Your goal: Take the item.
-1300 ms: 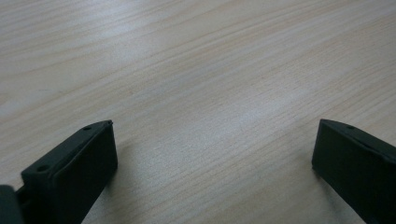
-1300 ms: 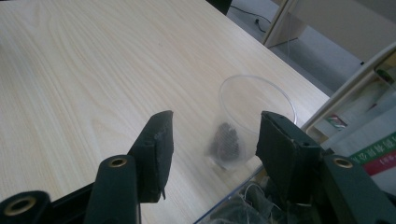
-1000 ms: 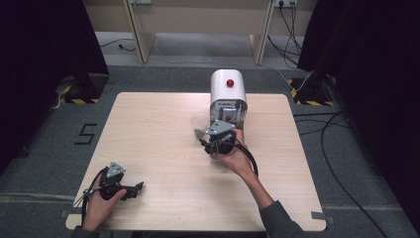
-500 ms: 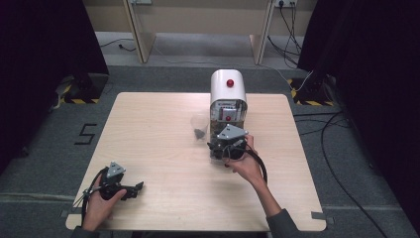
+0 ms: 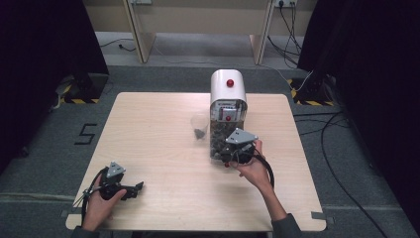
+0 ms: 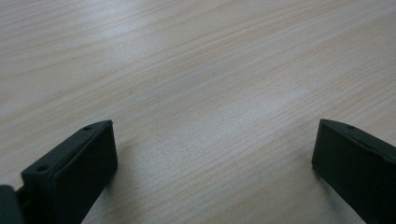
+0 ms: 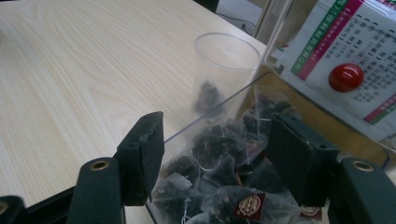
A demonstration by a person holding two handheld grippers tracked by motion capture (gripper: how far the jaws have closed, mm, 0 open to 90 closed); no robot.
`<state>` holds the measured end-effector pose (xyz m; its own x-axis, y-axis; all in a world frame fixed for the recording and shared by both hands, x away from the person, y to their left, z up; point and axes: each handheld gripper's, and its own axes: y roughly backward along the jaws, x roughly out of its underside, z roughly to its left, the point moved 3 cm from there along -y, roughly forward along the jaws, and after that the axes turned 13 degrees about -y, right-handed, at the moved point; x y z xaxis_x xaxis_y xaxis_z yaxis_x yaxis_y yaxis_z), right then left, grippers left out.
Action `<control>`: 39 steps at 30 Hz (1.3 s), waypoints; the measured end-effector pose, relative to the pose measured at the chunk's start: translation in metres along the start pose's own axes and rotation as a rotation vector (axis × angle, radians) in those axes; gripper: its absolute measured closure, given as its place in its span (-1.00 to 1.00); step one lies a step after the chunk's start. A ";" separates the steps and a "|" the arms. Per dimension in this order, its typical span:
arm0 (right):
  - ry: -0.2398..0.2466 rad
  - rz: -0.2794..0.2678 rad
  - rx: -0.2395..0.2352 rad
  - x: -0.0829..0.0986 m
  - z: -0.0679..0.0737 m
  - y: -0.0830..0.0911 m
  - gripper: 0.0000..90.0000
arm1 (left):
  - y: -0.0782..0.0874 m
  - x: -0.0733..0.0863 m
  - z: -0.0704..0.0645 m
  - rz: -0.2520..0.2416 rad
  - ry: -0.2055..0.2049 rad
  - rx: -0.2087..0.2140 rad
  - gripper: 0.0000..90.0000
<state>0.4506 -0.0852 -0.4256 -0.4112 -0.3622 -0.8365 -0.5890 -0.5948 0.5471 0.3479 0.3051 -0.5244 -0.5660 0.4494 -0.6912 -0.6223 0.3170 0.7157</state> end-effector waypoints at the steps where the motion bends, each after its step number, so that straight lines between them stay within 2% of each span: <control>1: 0.003 -0.001 0.005 0.001 -0.001 0.001 -0.18 | 0.000 0.000 0.000 0.000 0.000 0.000 -1.00; 17: -0.034 -0.011 0.039 0.016 -0.015 0.021 -0.22 | 0.000 0.000 0.000 0.000 0.000 0.000 -1.00; 28: -0.064 -0.029 0.076 0.027 -0.028 0.043 -0.22 | 0.000 0.000 0.000 0.000 0.000 0.000 -1.00; 39: -0.125 -0.008 0.109 0.053 -0.041 0.063 -0.24 | 0.000 0.000 0.000 0.000 0.000 0.000 -1.00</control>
<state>0.4204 -0.1719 -0.4370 -0.4854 -0.2611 -0.8344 -0.6621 -0.5135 0.5459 0.3479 0.3051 -0.5244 -0.5661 0.4495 -0.6911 -0.6222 0.3170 0.7158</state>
